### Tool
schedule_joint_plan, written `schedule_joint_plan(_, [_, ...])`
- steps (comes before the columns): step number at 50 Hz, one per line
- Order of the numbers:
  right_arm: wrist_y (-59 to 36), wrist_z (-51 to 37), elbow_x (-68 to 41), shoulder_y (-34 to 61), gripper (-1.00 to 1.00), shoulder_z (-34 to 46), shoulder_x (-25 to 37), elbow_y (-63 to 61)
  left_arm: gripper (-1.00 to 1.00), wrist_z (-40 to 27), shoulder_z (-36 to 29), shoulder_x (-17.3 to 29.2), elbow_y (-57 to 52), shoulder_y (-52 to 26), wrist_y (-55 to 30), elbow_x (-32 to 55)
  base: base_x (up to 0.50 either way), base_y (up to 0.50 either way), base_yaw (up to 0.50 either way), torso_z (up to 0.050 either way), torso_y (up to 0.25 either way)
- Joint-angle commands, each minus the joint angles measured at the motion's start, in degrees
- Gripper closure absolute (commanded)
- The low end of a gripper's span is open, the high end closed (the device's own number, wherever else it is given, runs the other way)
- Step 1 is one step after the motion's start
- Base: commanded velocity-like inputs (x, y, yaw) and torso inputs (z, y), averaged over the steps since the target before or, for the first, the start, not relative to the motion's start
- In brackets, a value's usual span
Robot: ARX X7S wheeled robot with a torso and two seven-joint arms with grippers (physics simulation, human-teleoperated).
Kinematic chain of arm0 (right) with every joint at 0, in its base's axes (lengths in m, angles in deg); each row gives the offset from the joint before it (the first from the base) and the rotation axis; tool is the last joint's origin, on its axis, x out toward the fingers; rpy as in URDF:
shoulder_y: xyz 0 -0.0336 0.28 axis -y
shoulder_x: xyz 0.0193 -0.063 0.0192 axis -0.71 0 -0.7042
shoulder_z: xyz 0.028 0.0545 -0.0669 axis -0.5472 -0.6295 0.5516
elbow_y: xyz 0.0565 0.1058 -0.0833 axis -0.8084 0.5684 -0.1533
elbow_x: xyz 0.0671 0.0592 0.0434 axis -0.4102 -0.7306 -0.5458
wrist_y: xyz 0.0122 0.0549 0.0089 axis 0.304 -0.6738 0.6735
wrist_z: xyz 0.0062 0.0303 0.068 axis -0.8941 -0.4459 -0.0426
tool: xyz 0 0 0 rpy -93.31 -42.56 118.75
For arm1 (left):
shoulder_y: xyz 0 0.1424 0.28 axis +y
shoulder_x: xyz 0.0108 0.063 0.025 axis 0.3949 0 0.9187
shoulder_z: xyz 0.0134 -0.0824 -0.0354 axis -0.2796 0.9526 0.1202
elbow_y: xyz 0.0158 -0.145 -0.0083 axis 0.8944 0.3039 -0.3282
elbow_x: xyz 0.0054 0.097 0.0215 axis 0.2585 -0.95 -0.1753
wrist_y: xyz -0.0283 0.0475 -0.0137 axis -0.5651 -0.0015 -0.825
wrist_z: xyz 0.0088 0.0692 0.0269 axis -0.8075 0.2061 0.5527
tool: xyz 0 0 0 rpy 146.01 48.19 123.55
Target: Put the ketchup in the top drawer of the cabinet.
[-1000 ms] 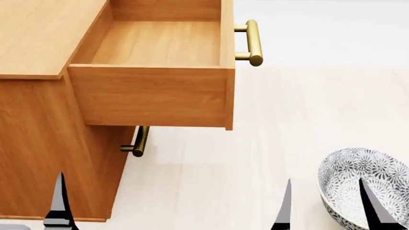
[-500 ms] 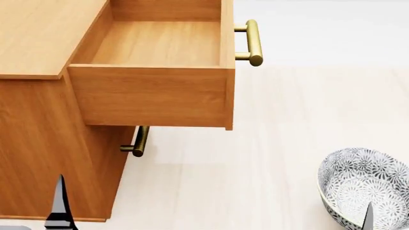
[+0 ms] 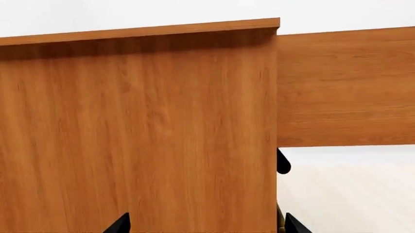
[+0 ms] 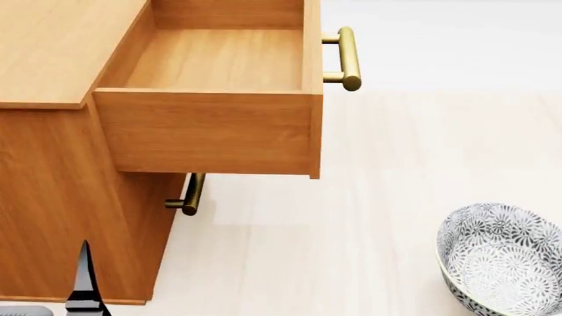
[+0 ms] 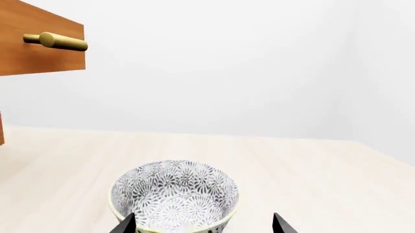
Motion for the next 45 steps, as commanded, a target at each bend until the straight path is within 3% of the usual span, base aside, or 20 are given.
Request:
schedule_joint_plan(1, [2.1,2.3,-2.8,-3.9,-1.00,-3.3,-0.4,-0.4,-1.00,-0.3,-0.2,0.2,1.0,-0.4,0.4,0.2,0.00,0.00,0.00,0.000,0.000])
schedule_joint_plan(20, [8.4,6.3,-3.3,-8.7,-1.00,-5.9,-4.4,2.2,-1.00,-0.9,-0.4,0.6,1.8,-0.4,1.1,0.6,0.00,0.00,0.00,0.000,0.000])
schedule_joint_plan(45, [12.4,8.5,-1.9,-7.3,-1.00,-4.8,-7.5,7.4,-1.00,-1.5,-0.7,1.1,1.6,0.5,1.7,1.2,0.00,0.00,0.00,0.000,0.000])
